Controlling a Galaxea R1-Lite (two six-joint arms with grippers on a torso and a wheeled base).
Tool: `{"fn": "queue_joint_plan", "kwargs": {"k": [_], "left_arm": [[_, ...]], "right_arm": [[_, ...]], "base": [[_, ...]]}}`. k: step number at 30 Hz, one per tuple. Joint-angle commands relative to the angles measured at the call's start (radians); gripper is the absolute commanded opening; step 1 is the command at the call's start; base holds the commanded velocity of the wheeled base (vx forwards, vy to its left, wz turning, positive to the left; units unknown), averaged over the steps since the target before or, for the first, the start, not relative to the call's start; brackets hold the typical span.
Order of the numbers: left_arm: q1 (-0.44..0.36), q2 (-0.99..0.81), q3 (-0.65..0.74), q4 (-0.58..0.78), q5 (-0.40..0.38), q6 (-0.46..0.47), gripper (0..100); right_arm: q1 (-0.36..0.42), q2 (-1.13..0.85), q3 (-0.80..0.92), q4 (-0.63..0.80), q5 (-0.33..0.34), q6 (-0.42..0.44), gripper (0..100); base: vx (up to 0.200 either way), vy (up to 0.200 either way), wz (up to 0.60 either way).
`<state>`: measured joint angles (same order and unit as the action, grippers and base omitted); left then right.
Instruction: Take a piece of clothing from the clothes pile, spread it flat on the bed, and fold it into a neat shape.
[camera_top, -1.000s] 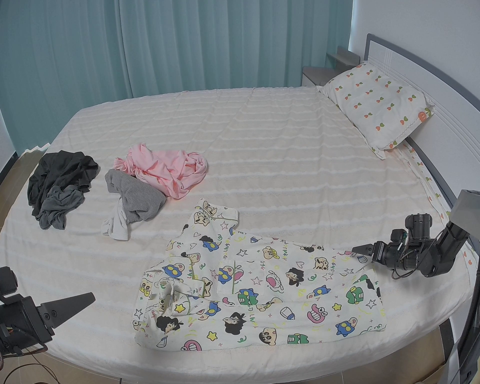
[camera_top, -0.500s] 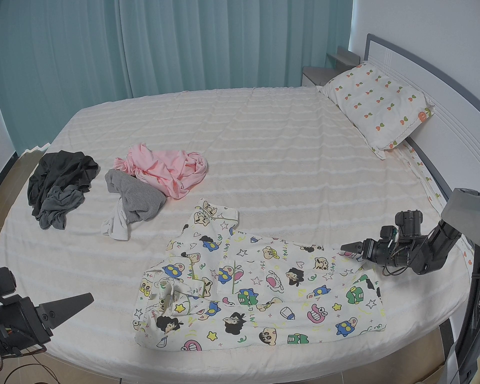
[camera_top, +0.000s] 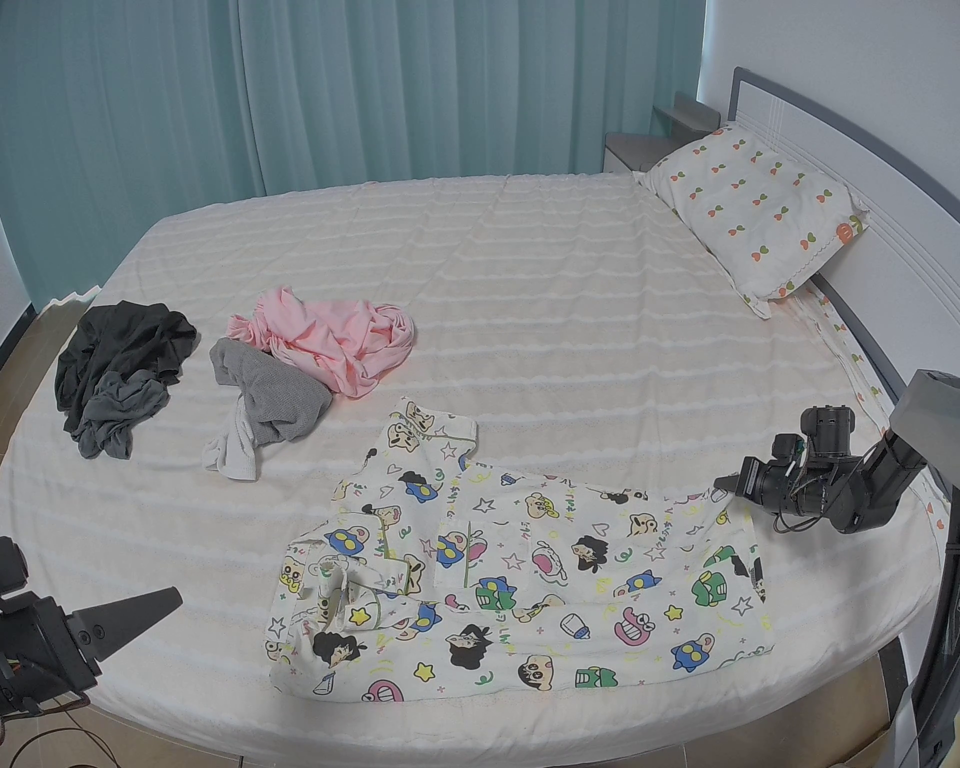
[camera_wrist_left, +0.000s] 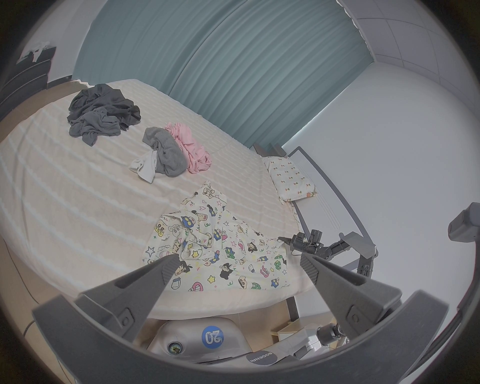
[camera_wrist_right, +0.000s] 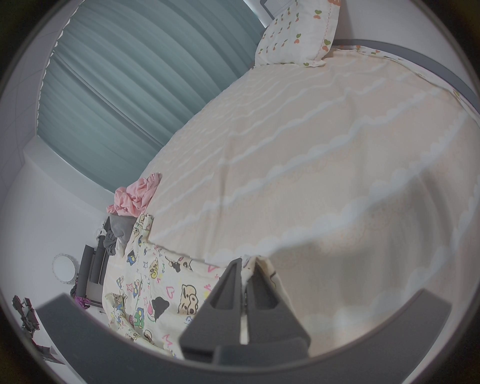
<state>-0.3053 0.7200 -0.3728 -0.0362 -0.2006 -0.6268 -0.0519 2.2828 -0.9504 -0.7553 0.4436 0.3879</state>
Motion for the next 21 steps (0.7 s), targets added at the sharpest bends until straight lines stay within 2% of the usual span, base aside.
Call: {"fn": "queue_joint_plan", "kwargs": {"k": [1,10,21], "left_arm": [[0.000,-0.008,0.000,-0.001,0.004,-0.001,100],[0.002,-0.010,0.000,-0.001,0.007,-0.001,100],[0.002,-0.008,0.000,-0.005,0.012,0.001,100]], "right_arm": [[-0.011,0.000,-0.039,-0.002,-0.002,0.012,0],[-0.039,0.029,-0.136,-0.001,-0.016,0.095,0],[-0.077,0.084,-0.200,-0.002,-0.025,0.140,0]], "base": [[0.000,0.000,0.00],[0.000,0.000,0.00],[0.000,0.000,0.00]]}}
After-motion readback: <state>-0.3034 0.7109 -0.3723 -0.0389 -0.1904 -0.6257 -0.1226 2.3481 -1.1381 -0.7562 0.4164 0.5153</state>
